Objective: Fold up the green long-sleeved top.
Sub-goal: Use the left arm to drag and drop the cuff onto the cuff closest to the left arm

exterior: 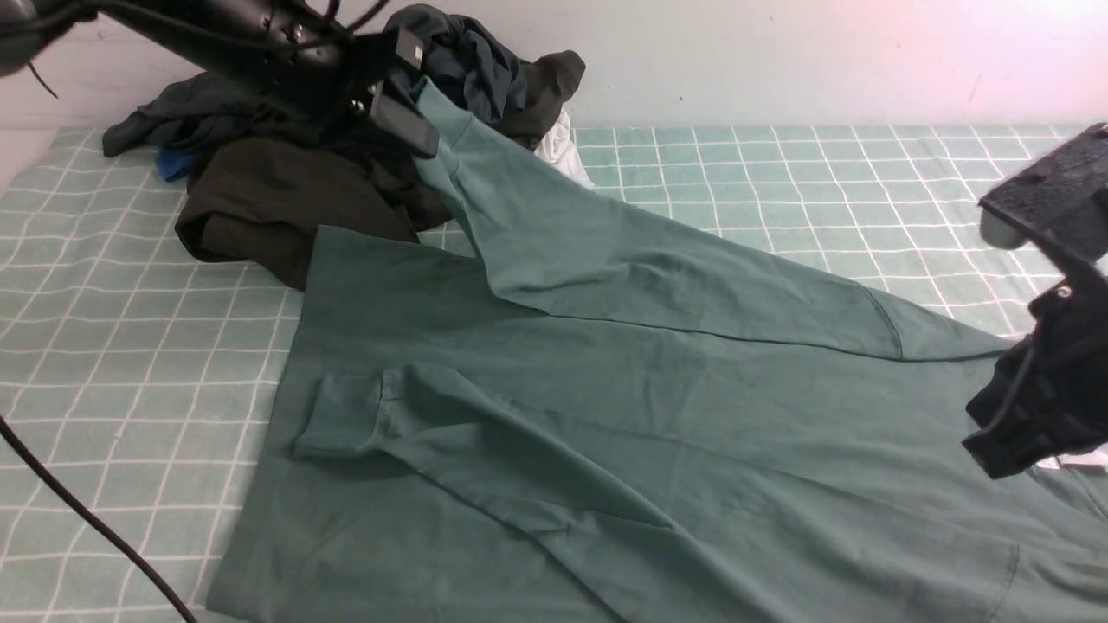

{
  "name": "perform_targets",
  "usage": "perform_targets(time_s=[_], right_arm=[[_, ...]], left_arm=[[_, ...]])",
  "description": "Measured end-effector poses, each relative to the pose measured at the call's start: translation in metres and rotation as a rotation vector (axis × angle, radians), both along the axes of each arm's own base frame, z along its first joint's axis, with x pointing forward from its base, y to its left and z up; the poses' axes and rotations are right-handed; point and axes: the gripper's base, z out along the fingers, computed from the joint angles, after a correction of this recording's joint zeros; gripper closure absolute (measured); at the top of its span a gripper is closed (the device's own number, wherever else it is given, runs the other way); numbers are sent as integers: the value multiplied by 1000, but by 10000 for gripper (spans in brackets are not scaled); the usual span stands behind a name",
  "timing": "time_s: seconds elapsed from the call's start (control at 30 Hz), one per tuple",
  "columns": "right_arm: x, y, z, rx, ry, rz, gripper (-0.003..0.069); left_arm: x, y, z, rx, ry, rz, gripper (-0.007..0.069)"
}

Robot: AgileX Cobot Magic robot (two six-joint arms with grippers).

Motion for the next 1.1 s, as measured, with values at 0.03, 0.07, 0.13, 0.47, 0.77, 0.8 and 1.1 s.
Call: perform_targets(time_s=[0.03,0.07,0.13,0.47,0.77,0.8,1.1], right_arm=[[-5,-2,5,8,-22,0,676],[-10,-4,11,17,-44,0,676],[-20,-7,20,31,-84,0,676],[-46,4,35,67,-140,107,676],[-61,17,30,14,-63,211,676],[-61,16,30,10,-52,204,676],[-62,15,29,6,-40,194,676]], left_arm=[[-8,0,10,-4,-9,1,602],[-14,1,15,-6,-9,6,602],[-31,2,19,3,10,17,602],[-116,13,-9,21,55,160,604],[-150,19,-91,77,239,217,604],[-153,19,-96,84,248,209,604],[-171,25,-119,183,206,146,604]])
